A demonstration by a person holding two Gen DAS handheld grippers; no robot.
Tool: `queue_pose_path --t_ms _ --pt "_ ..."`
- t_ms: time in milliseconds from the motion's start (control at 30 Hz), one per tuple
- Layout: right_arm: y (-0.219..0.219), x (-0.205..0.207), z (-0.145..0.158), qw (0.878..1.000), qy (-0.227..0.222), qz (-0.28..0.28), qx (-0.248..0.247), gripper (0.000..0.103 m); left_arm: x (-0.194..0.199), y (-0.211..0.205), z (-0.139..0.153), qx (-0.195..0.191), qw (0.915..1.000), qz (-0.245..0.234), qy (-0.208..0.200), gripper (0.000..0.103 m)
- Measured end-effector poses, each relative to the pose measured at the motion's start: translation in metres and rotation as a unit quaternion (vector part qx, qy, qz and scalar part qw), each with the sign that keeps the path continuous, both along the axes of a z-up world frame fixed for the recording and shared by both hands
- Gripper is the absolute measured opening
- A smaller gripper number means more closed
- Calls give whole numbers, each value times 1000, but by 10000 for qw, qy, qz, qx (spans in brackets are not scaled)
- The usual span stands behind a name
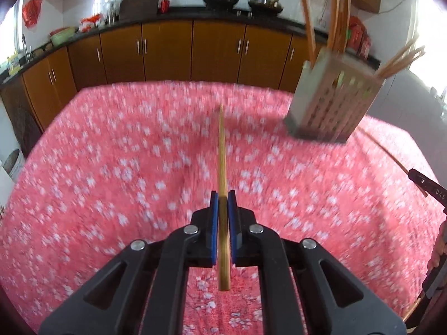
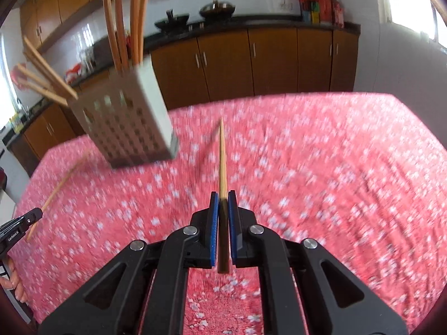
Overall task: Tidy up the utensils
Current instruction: 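Lift both held chopsticks upright and carry them over the beige holder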
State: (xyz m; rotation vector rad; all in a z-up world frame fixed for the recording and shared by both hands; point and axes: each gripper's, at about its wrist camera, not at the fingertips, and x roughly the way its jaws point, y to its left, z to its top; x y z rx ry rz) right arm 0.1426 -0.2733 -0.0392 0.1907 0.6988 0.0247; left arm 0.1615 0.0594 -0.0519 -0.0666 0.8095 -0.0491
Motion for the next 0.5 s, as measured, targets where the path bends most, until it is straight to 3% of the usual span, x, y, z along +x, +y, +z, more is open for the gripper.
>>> queue_pose_path --t_ms 300,500 --pt "-15 -15 61 9958 -902 -86 145 8 -14 2 85 -242 9936 78 -1101 8" --pt "-14 -20 81 9929 -1170 -15 198 8 -12 3 112 -316 9903 103 -1349 8"
